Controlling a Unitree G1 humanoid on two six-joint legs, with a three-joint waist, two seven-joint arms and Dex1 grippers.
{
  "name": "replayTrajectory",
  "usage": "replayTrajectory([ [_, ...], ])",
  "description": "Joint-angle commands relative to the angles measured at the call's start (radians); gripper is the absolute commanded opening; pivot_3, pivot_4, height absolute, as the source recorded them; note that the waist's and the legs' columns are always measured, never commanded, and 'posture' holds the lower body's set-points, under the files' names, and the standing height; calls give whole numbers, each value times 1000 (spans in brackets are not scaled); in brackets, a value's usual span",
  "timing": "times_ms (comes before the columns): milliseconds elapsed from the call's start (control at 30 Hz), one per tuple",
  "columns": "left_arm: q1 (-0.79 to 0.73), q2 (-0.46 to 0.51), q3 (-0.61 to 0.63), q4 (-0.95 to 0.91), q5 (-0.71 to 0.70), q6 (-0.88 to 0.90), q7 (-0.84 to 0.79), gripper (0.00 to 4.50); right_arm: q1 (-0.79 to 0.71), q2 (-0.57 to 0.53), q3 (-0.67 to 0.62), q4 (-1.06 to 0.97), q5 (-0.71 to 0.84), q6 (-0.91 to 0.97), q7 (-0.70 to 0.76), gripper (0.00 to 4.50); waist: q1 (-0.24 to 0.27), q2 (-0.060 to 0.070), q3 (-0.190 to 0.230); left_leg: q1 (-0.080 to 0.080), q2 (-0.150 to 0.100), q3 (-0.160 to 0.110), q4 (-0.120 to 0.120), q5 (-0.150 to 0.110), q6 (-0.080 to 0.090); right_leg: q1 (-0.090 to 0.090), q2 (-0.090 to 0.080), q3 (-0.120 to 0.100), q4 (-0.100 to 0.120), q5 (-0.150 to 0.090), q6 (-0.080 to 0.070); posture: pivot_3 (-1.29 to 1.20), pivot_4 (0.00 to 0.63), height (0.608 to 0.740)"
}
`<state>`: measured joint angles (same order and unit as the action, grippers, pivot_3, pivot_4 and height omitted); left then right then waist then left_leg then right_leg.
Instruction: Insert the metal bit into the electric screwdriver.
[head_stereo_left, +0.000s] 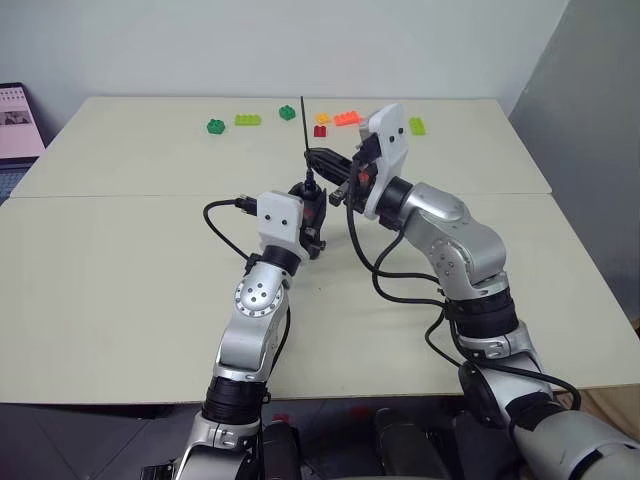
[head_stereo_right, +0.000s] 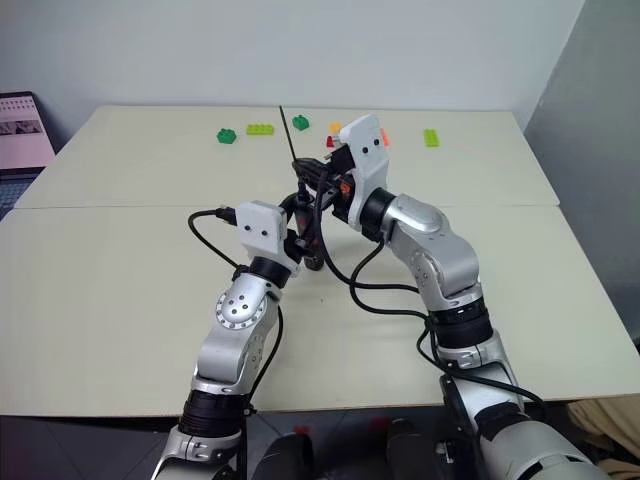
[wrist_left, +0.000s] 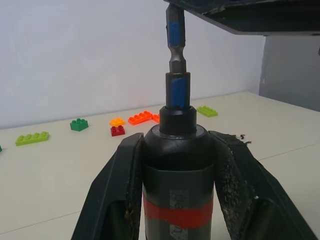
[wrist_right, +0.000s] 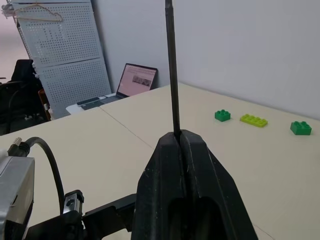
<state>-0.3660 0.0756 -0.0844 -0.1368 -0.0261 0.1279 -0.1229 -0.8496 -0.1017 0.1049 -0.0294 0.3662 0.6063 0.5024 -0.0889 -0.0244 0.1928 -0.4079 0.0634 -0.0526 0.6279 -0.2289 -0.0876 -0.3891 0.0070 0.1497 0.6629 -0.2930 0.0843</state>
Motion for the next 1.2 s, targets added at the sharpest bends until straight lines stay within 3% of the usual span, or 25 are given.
replayTrajectory([
  [33, 14, 10, 2, 13, 22, 14, 5, 1628, 7, -15, 19, -26, 8, 67, 7, 0, 0, 0, 0, 0, 0, 0, 0, 0, 0, 0, 0, 0, 0, 0, 0, 0, 150, 740],
  [633, 12, 14, 3, 13, 25, 10, 4, 1628, -87, -52, 19, 41, 7, 167, 46, 0, 0, 0, -1, 0, 0, 0, 0, 0, 0, 0, 0, 0, 0, 0, 1, 0, 150, 740],
  [1200, -1, 5, 12, 12, 21, 21, 18, 1628, -46, -36, 33, -79, 14, 294, -22, 0, 0, 0, -1, 0, 0, 0, 0, 0, 0, 0, 0, 0, 0, -1, 2, 0, 150, 740],
])
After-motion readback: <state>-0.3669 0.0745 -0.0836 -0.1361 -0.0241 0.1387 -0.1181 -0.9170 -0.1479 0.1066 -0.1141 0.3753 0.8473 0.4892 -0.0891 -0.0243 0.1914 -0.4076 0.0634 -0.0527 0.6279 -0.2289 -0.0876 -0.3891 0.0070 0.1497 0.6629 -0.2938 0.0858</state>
